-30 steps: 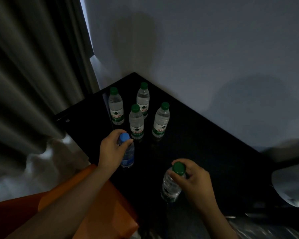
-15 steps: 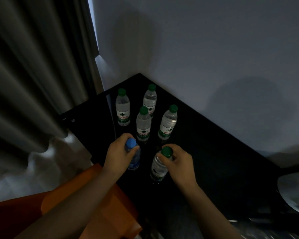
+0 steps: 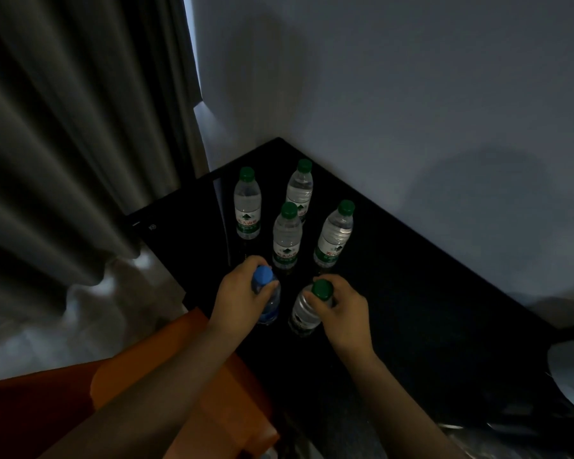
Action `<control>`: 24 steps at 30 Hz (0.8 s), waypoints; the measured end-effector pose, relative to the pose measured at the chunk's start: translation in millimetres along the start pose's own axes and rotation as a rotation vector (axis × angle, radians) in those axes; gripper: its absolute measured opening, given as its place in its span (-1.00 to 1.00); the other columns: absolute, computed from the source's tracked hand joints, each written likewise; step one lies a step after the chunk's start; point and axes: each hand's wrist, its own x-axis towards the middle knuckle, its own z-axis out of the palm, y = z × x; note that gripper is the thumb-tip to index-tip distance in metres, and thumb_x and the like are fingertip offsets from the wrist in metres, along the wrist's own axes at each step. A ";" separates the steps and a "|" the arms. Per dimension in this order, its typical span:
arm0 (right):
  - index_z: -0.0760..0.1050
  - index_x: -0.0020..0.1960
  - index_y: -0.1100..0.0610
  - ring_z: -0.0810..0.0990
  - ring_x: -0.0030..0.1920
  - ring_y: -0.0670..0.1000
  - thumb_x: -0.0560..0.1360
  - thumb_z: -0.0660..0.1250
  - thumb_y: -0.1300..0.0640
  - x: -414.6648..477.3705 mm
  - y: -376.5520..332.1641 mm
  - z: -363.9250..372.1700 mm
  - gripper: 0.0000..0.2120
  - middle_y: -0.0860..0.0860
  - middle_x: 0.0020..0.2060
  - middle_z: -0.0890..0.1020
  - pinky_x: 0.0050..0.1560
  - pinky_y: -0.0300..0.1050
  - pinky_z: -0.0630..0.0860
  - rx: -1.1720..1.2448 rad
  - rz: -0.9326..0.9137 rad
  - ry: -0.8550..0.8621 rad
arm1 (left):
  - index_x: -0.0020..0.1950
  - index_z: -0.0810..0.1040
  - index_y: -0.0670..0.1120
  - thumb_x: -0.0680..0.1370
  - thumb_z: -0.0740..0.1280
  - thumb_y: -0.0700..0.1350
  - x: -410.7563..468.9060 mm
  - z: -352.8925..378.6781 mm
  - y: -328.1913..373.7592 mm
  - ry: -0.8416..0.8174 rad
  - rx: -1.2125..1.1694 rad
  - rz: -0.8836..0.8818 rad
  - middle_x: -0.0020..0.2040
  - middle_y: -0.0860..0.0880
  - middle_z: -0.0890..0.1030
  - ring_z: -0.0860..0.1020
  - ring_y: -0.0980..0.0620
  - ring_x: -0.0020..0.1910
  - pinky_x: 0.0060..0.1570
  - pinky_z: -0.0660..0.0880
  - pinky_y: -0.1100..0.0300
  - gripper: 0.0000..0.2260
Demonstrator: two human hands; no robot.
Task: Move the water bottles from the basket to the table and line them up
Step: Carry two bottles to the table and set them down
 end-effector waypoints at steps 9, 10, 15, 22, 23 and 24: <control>0.46 0.20 -0.03 0.60 0.03 -0.14 0.46 0.43 0.10 -3.5 -4.0 -2.8 -0.66 -0.11 -0.01 0.61 -0.04 -0.31 0.56 -0.156 0.027 -0.054 | 0.11 0.47 -0.08 0.50 0.38 -0.09 -0.7 -2.1 -0.2 0.007 0.022 0.000 0.04 -0.07 0.58 0.55 -0.02 0.00 0.00 0.52 0.08 -0.78; 0.42 0.29 0.02 0.59 0.10 -0.08 0.45 0.44 0.11 -3.9 -5.8 -3.9 -0.56 -0.05 0.09 0.60 0.07 -0.21 0.57 -0.204 0.037 -0.068 | 0.11 0.47 -0.08 0.50 0.38 -0.09 -1.2 -2.5 -0.1 0.006 0.023 -0.002 0.04 -0.06 0.58 0.55 -0.02 0.00 -0.01 0.52 0.09 -0.78; 0.24 0.47 0.11 0.45 0.32 -0.01 0.43 0.46 0.06 -15.7 -7.6 -23.3 -0.30 0.03 0.35 0.46 0.26 -0.18 0.43 -0.359 0.123 -0.120 | 0.10 0.47 -0.08 0.50 0.38 -0.10 -3.0 -4.5 2.5 0.002 0.012 -0.008 0.04 -0.07 0.58 0.55 -0.01 -0.01 -0.02 0.51 0.12 -0.79; 0.38 0.37 0.10 0.53 0.18 -0.03 0.50 0.38 0.03 -41.9 -4.6 -42.1 -0.53 0.03 0.22 0.53 0.15 -0.17 0.50 -0.604 0.172 -0.227 | 0.08 0.46 -0.13 0.51 0.36 -0.13 -1.2 -8.5 12.3 -0.061 0.047 0.014 -0.01 -0.12 0.56 0.54 -0.07 -0.04 -0.04 0.49 0.07 -0.81; 0.40 0.35 0.09 0.53 0.16 -0.03 0.50 0.37 0.03 -44.3 -5.3 -42.6 -0.55 0.03 0.20 0.54 0.12 -0.18 0.51 -0.607 0.170 -0.234 | 0.07 0.46 -0.14 0.51 0.36 -0.14 0.3 -9.9 13.9 -0.077 0.059 0.015 -0.03 -0.13 0.55 0.54 -0.08 -0.05 -0.06 0.47 0.09 -0.82; 0.40 0.33 0.08 0.54 0.13 -0.04 0.50 0.37 0.03 -46.5 -6.2 -43.1 -0.56 0.02 0.18 0.54 0.09 -0.18 0.51 -0.606 0.171 -0.242 | 0.07 0.47 -0.15 0.50 0.37 -0.16 2.6 -11.9 15.6 -0.100 0.068 0.010 -0.02 -0.14 0.55 0.53 -0.09 -0.04 -0.06 0.45 0.11 -0.82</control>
